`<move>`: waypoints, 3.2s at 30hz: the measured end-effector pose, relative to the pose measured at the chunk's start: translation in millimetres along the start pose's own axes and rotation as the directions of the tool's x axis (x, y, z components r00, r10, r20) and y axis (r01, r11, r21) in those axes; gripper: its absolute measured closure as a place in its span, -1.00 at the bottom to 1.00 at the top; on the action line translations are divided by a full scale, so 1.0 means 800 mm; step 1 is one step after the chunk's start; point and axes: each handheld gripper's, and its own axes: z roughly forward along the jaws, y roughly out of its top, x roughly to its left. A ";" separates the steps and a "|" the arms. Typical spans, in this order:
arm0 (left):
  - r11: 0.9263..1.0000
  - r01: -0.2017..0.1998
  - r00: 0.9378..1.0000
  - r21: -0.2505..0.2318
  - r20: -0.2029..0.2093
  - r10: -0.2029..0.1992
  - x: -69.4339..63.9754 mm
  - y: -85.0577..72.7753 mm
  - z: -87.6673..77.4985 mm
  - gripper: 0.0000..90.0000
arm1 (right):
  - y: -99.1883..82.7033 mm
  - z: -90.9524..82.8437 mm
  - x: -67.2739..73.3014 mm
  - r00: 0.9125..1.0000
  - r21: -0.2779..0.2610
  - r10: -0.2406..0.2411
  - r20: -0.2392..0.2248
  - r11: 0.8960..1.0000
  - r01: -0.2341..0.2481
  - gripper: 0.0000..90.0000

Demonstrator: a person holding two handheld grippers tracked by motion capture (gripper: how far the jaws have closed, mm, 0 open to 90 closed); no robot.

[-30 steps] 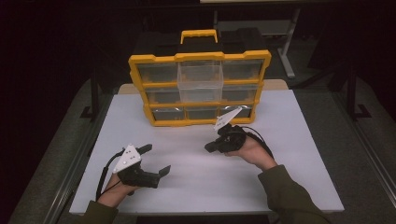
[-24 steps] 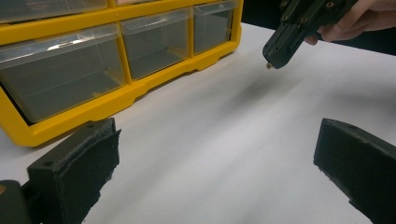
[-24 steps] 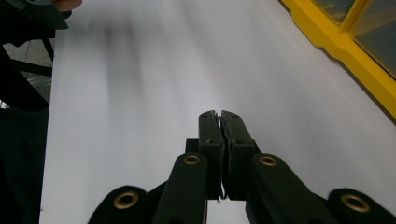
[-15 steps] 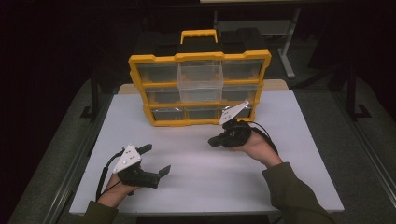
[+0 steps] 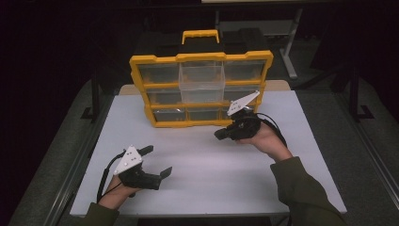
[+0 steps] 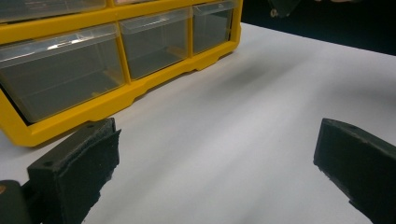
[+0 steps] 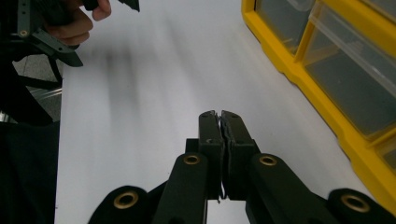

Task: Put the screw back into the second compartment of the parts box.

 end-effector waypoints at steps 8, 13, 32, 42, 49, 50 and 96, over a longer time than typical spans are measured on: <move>1.000 0.002 1.000 0.000 0.000 -0.002 0.000 0.000 0.000 -1.00 | 0.008 -0.016 -0.005 1.000 -0.007 -0.012 0.010 1.000 0.012 0.94; 1.000 0.002 1.000 0.001 0.000 -0.002 0.000 0.000 0.000 -1.00 | 0.015 -0.028 -0.008 1.000 -0.016 0.005 0.016 1.000 -0.004 0.94; 1.000 0.004 1.000 0.004 0.003 -0.004 0.000 0.000 0.001 -1.00 | 0.038 -0.071 -0.017 0.999 -0.056 0.008 0.052 0.998 -0.005 0.94; 1.000 0.005 1.000 0.001 0.003 -0.005 0.000 0.000 0.001 -1.00 | 0.058 -0.099 -0.022 0.997 -0.077 0.002 0.078 0.997 0.004 0.94; 1.000 -0.003 1.000 -0.005 0.004 0.003 0.000 0.000 0.002 -1.00 | 0.075 -0.118 -0.020 0.994 -0.091 -0.016 0.105 0.996 0.025 0.94; 1.000 0.000 1.000 -0.005 0.003 0.000 0.000 0.000 0.002 -1.00 | 0.077 -0.120 -0.020 0.994 -0.092 -0.017 0.107 0.995 0.026 0.94; 1.000 0.002 1.000 -0.004 0.002 -0.002 0.001 0.000 -0.002 -1.00 | 0.180 -0.105 -0.026 0.990 -0.103 -0.076 0.115 0.991 0.088 0.94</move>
